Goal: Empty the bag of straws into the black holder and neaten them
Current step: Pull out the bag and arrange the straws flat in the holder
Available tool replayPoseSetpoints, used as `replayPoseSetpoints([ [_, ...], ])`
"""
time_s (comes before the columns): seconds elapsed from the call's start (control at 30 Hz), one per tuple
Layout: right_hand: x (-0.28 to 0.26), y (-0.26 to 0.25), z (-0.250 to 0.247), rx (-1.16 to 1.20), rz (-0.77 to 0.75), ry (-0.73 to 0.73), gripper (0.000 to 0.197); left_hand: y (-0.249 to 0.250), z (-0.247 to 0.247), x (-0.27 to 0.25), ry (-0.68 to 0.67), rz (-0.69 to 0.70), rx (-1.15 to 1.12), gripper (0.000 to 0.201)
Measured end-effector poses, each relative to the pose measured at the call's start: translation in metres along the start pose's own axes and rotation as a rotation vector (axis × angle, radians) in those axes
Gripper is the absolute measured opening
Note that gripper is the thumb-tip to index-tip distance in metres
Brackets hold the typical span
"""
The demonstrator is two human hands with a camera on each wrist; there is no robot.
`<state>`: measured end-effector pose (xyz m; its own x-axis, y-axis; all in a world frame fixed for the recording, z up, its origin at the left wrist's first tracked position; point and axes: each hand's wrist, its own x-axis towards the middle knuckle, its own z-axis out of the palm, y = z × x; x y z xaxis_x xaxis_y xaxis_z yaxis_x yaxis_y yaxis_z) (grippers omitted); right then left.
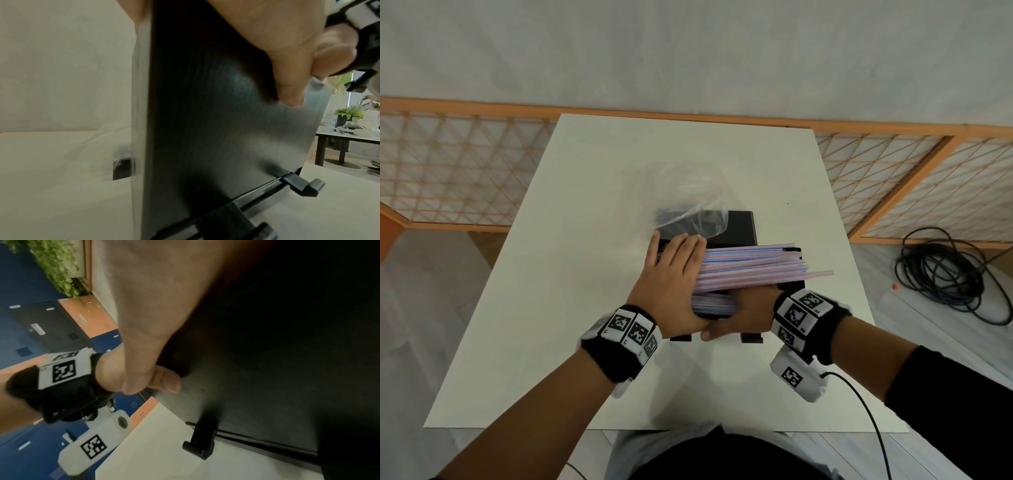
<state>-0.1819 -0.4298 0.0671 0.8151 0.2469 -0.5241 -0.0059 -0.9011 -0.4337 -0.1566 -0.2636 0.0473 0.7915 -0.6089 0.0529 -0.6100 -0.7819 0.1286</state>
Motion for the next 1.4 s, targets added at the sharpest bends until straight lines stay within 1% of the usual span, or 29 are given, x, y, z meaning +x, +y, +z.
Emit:
replayPoseSetpoints([
  [0.13, 0.002, 0.003, 0.003, -0.026, 0.033, -0.028, 0.101, 0.001, 0.0, -0.002, 0.002, 0.003, 0.006, 0.104],
  [0.23, 0.001, 0.003, 0.001, -0.062, 0.01, -0.028, 0.096, 0.001, 0.001, -0.004, -0.012, -0.002, 0.015, 0.107],
  [0.3, -0.002, 0.001, -0.003, -0.005, -0.011, -0.042, 0.092, 0.001, 0.0, -0.004, -0.028, -0.006, 0.027, 0.109],
  [0.4, -0.004, 0.002, -0.004, 0.151, -0.002, -0.079, 0.084, 0.0, 0.002, -0.005, -0.044, 0.01, 0.048, 0.112],
  [0.47, -0.006, 0.003, -0.002, 0.207, 0.001, -0.076, 0.084, 0.0, 0.002, -0.007, -0.038, 0.026, 0.062, 0.113],
  [0.63, -0.007, 0.002, -0.002, 0.176, -0.035, -0.092, 0.082, 0.002, 0.001, -0.011, -0.035, 0.027, 0.067, 0.114],
  [0.77, -0.004, 0.004, 0.002, 0.271, 0.021, -0.109, 0.075, 0.003, 0.001, -0.012, -0.02, 0.018, 0.063, 0.108],
  [0.87, -0.002, 0.005, 0.005, 0.269, 0.045, -0.105, 0.078, 0.004, 0.001, -0.013, -0.014, 0.011, 0.058, 0.107],
  [1.07, -0.001, 0.008, -0.009, 0.309, 0.017, -0.167, 0.073, 0.004, -0.001, -0.012, -0.017, 0.008, 0.054, 0.114],
  [1.23, 0.005, 0.011, -0.008, 0.37, -0.018, -0.166, 0.066, 0.004, -0.001, -0.011, -0.022, 0.001, 0.057, 0.115],
  [1.33, 0.005, 0.009, -0.01, 0.399, -0.044, -0.159, 0.067, 0.004, -0.002, -0.01, -0.028, 0.003, 0.062, 0.116],
  [1.4, 0.006, 0.01, -0.009, 0.404, -0.04, -0.157, 0.062, 0.003, -0.002, -0.01, -0.029, 0.003, 0.062, 0.116],
])
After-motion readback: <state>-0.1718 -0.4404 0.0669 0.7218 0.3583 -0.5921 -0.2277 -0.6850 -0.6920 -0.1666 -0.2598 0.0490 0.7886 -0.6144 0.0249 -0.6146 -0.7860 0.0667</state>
